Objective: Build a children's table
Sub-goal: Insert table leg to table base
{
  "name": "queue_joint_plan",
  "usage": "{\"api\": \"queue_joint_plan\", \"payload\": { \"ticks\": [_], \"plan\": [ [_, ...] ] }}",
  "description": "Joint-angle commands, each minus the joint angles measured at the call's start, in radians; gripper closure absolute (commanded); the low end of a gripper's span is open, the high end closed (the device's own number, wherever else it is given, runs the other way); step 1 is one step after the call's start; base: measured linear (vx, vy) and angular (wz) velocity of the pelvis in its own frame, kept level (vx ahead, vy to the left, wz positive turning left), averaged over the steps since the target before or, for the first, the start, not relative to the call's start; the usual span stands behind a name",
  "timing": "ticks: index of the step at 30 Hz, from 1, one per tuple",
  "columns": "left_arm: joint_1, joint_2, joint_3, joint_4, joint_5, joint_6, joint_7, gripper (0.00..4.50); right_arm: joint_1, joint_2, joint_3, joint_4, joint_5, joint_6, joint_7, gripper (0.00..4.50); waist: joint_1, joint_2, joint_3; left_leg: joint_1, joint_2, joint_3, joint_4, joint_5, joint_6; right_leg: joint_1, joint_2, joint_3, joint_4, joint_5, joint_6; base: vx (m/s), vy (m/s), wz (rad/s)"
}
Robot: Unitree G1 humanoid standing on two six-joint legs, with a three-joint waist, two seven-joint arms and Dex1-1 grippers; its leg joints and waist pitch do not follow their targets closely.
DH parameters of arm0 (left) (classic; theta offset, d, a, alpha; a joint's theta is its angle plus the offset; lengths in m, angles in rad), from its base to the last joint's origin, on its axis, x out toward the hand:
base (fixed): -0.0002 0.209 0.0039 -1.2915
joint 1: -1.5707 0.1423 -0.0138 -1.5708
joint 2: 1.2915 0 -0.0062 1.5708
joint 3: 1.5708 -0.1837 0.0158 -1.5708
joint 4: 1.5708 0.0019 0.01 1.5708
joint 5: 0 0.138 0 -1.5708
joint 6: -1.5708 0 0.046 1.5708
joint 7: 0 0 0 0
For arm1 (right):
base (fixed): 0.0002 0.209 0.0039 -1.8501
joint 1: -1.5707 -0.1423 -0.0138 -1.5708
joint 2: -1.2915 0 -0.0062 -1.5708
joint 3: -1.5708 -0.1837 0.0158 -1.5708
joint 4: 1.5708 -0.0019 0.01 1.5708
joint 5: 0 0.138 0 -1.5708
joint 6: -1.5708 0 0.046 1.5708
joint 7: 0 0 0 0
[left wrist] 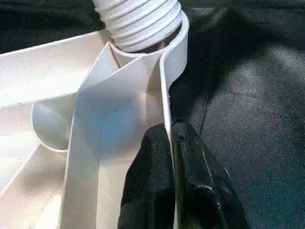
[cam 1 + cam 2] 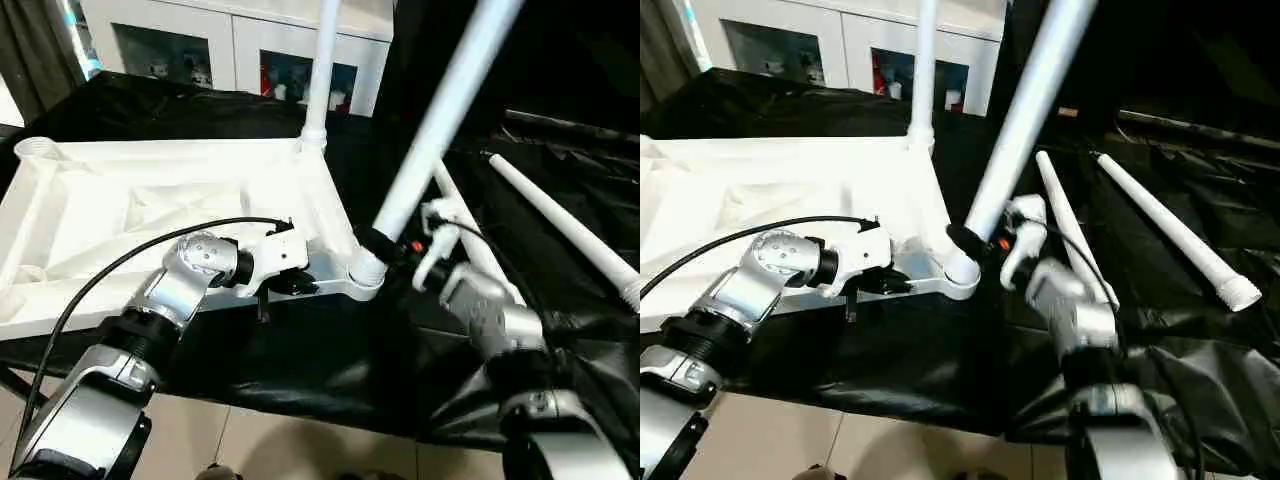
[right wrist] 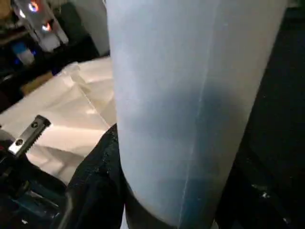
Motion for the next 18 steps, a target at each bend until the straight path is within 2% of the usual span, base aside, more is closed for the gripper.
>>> {"api": "queue_joint_plan", "payload": {
  "ticks": [1, 3, 4, 6, 9, 11, 12, 13, 18],
  "plan": [
    [0.006, 0.010, -0.044, 0.039, 0.046, 0.009, -0.016, 4.50, 0.045, 0.001, -0.008, 0.042, -0.018, -0.010, -0.010, 2.60, -0.002, 0.025, -0.052, 0.017, 0.019, 0.000, -0.079, -0.398, -0.038, 0.029, -0.039, 0.032, -0.074, -0.334, -0.191, 0.000, 0.000, 0.00],
    [0.003, 0.010, -0.044, 0.044, 0.047, 0.007, -0.015, 4.50, 0.066, 0.011, -0.007, 0.046, -0.026, -0.058, -0.020, 2.60, -0.002, 0.023, -0.053, 0.016, 0.019, -0.002, -0.080, -0.402, -0.038, 0.029, -0.040, 0.031, -0.077, -0.366, -0.180, 0.000, 0.000, 0.00],
    [0.002, 0.011, -0.044, 0.047, 0.048, 0.006, -0.014, 4.50, 0.076, 0.015, -0.005, 0.052, -0.034, -0.085, -0.027, 2.60, -0.002, 0.029, -0.054, 0.017, 0.020, -0.002, -0.081, -0.401, -0.041, 0.028, -0.039, 0.032, -0.079, -0.358, -0.180, 0.000, 0.000, 0.00],
    [0.001, 0.011, -0.044, 0.050, 0.048, 0.005, -0.014, 4.50, 0.081, 0.018, -0.006, 0.055, -0.039, -0.100, -0.029, 2.60, -0.003, 0.027, -0.054, 0.014, 0.019, -0.002, -0.082, -0.400, -0.039, 0.030, -0.038, 0.031, -0.076, -0.348, -0.183, 0.000, 0.000, 0.00],
    [-0.005, 0.009, -0.043, 0.065, 0.050, -0.001, -0.010, 4.50, 0.106, 0.021, 0.007, 0.044, -0.063, -0.159, -0.027, 2.60, -0.003, 0.029, -0.054, 0.015, 0.019, -0.002, -0.082, -0.407, -0.035, 0.028, -0.038, 0.031, -0.078, -0.357, -0.183, 0.000, 0.000, 0.00],
    [-0.009, 0.008, -0.044, 0.075, 0.052, -0.005, -0.007, 4.50, 0.111, 0.023, 0.008, 0.042, -0.063, -0.170, -0.023, 2.60, -0.002, 0.030, -0.053, 0.017, 0.020, -0.001, -0.083, -0.414, -0.035, 0.026, -0.037, 0.031, -0.080, -0.360, -0.182, 0.000, 0.000, 0.00],
    [-0.012, 0.008, -0.044, 0.078, 0.052, -0.006, -0.006, 4.50, 0.116, 0.023, 0.012, 0.040, -0.070, -0.188, -0.021, 2.60, -0.004, 0.034, -0.052, 0.016, 0.019, -0.002, -0.084, -0.423, -0.036, 0.027, -0.036, 0.031, -0.081, -0.362, -0.181, 0.000, 0.000, 0.00],
    [-0.012, 0.008, -0.044, 0.078, 0.052, -0.006, -0.006, 4.50, 0.117, 0.022, 0.013, 0.040, -0.071, -0.190, -0.020, 2.60, -0.004, 0.033, -0.053, 0.016, 0.019, -0.002, -0.084, -0.425, -0.036, 0.027, -0.037, 0.031, -0.080, -0.364, -0.181, 0.000, 0.000, 0.00],
    [-0.017, 0.006, -0.045, 0.088, 0.053, -0.009, -0.002, 4.50, 0.127, 0.003, 0.093, 0.061, -0.162, -0.302, -0.005, 2.60, -0.004, 0.032, -0.052, 0.014, 0.019, -0.003, -0.085, -0.429, -0.035, 0.026, -0.037, 0.031, -0.082, -0.377, -0.176, 0.000, 0.000, 0.00]
  ]
}}
